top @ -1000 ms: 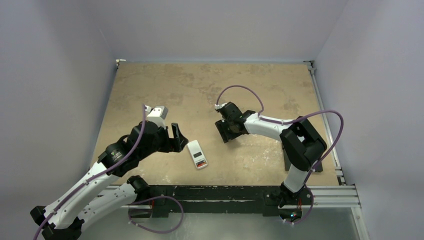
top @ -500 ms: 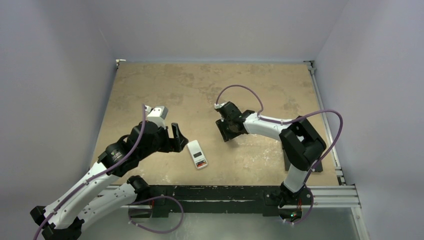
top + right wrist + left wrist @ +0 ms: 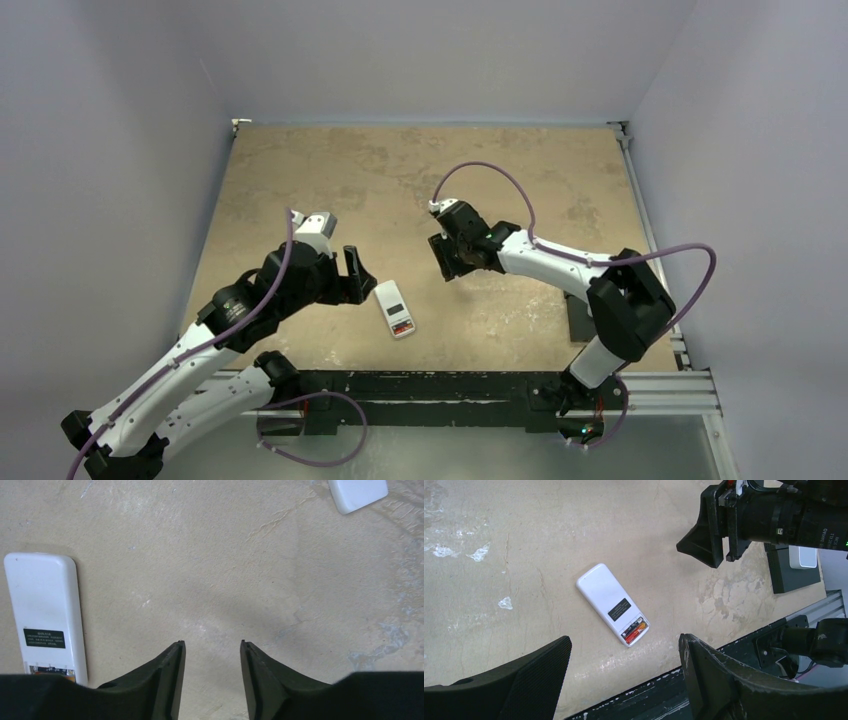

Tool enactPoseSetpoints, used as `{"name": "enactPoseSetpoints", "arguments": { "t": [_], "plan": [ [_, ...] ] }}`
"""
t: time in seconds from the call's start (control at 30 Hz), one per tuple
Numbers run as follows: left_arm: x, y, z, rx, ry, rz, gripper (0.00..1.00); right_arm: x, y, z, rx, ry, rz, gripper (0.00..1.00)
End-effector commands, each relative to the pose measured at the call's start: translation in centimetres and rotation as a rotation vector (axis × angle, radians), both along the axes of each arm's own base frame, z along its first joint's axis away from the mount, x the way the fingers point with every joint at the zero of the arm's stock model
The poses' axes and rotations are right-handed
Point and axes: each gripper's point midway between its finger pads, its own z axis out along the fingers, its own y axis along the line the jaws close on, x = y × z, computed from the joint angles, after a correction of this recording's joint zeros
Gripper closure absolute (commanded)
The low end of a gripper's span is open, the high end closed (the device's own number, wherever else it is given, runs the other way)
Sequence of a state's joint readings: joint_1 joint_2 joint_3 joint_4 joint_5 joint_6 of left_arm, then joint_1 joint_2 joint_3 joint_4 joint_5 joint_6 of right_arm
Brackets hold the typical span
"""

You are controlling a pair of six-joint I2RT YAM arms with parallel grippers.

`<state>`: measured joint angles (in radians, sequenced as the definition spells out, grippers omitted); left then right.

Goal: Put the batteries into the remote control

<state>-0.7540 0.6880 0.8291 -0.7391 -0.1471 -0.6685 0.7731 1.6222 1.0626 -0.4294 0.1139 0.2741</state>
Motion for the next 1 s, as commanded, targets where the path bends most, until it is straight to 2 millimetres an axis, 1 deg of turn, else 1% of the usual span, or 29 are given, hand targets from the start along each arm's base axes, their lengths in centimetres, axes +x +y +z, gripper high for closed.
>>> {"name": "enactPoseSetpoints", "arguments": {
  "t": [0.0,0.07,0.17,0.27,0.4,0.53,0.63,0.73,0.97],
  "plan": [
    [0.3,-0.1,0.6,-0.009,-0.027,0.003,0.21,0.7,-0.3,1.8,0.014,-0.05,-0.04,0.43],
    [0.3,-0.1,0.6,-0.009,-0.027,0.001,0.21,1.1,-0.2,2.2,0.01,-0.065,-0.04,0.37],
    [0.3,-0.1,0.7,-0.011,-0.03,-0.001,0.21,2.0,0.0,2.5,0.002,-0.082,-0.045,0.34],
    [0.2,-0.1,0.8,-0.013,-0.032,0.0,0.21,2.9,0.2,2.9,0.003,-0.1,-0.067,0.33],
    [0.2,-0.1,1.0,-0.02,-0.037,-0.001,0.21,4.8,0.0,3.7,0.039,-0.139,-0.155,0.34],
    [0.1,-0.1,1.1,-0.024,-0.041,-0.007,0.21,6.2,0.6,4.7,0.087,-0.168,-0.212,0.33],
    [0.1,-0.1,1.2,-0.027,-0.044,-0.011,0.21,7.4,0.6,5.2,0.107,-0.194,-0.28,0.24],
    [0.0,-0.2,1.3,-0.034,-0.048,-0.017,0.2,8.5,0.8,5.4,0.156,-0.201,-0.355,0.19],
    [-0.3,-0.3,1.7,-0.051,-0.061,-0.033,0.2,10.7,0.5,4.6,0.25,-0.165,-0.574,0.09]
  ]
}}
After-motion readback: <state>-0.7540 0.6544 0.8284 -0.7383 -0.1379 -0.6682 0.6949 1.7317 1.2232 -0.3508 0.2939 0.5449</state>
